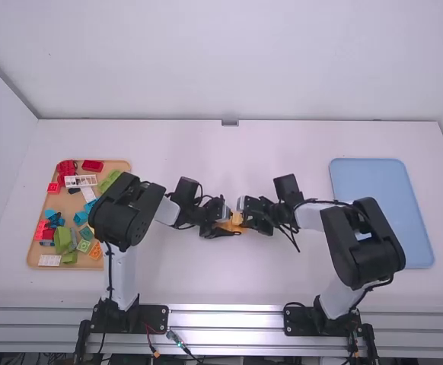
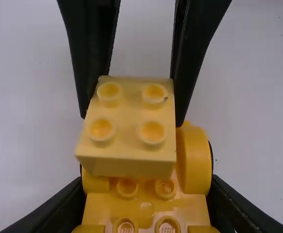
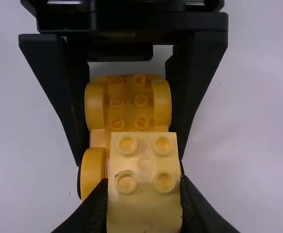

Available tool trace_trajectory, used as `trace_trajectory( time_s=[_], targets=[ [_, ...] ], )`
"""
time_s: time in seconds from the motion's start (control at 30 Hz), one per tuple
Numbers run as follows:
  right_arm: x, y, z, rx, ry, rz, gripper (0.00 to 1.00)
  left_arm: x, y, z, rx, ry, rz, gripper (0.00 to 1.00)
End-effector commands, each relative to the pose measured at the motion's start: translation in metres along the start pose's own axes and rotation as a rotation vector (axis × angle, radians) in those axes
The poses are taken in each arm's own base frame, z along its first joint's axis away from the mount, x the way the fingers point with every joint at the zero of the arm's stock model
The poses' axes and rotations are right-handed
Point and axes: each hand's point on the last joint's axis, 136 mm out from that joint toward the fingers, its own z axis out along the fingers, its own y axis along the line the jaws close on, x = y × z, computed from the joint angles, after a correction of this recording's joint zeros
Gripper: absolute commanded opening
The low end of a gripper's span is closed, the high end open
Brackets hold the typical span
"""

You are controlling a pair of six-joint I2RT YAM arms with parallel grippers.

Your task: Assemble lego blocks to make yellow taxi

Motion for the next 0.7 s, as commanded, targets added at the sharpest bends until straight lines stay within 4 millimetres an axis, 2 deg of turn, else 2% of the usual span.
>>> trace_trajectory(
  time_s=[0.0, 0.3, 0.67],
  targets=[
    [-0.0067, 0.0026, -0.0035, 0.001, -0.019, -0.007, 0.17, 0.0393, -0.0178, 0.0046, -0.001, 0.121, -0.127, 0.58],
    [-0.0119, 0.0053, 0.002, -0.003, -0.016, -0.012, 0.18, 0.0395, -0.0177, 0.0045, -0.001, 0.122, -0.127, 0.58],
    [-0.0027, 0.0027, 0.0032, 0.021, 0.041, 0.021, 0.17, 0.0398, -0.0175, 0.0045, -0.002, 0.124, -0.125, 0.57]
  ],
)
